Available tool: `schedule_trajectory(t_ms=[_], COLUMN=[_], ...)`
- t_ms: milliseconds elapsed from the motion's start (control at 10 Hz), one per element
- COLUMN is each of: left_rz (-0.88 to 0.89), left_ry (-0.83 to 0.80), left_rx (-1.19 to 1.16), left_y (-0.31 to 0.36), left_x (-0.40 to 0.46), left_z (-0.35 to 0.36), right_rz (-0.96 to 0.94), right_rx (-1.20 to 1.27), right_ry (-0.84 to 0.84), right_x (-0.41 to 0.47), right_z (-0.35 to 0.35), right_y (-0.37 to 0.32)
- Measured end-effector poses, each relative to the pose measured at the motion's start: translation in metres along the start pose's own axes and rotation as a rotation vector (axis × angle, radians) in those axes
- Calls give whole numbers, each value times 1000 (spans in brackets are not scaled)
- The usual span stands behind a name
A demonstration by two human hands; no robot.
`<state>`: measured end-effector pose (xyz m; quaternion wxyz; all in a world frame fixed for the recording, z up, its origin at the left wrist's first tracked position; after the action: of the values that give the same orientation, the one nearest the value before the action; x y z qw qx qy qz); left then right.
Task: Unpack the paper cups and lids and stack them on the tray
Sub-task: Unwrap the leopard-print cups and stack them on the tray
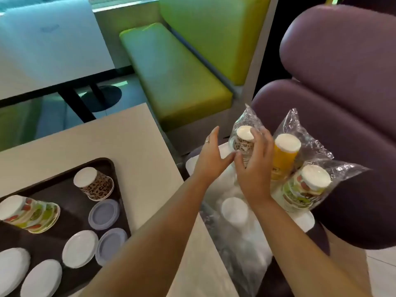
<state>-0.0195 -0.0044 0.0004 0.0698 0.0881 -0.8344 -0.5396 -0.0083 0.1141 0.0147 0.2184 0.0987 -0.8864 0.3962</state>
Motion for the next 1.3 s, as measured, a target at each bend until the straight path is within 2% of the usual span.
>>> schedule_trajectory(t_ms=[100, 200, 400, 600, 800, 900, 1000, 1200, 1300], left_rz=[-20, -82, -168, -317, -540, -414, -302, -295, -304], left_ry=[-37, -87, -133, -113, -34, 21, 81, 262, 300], left_rx=[-26, -82, -252, -414, -766, -600, -596, -831, -971], left_y=[-7, -16, -17, -20, -26, -31, -41, -47, -49], left_x=[15, 29, 44, 48, 51, 52, 55, 51, 48], left_z=[12, 25, 36, 50, 58, 55, 45, 19, 2], right_rz=[-52, -64, 28, 70, 89, 96, 96, 184, 226], right_rx=[-120, -166, -79, -23, 31, 115, 211, 267, 247], right_ry=[107, 94, -168, -225, -269, -303, -366, -393, -366], right_x=[11, 20, 26, 25, 22, 19, 16, 9, 7], right_z=[0, 9, 23, 27, 25, 27, 30, 39, 44], right_y=[6, 10, 22, 32, 34, 30, 24, 15, 12])
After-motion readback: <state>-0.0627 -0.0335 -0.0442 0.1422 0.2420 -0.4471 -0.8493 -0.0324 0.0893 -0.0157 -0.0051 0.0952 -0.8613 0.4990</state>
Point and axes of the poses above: each hand's wrist, its own x-axis towards the middle knuckle, its own z-axis out of the palm, y = z × x, the point moved 2 cm from there along x, towards the middle knuckle, and after that the axes turned 10 degrees about -x, right-handed, at the moved point
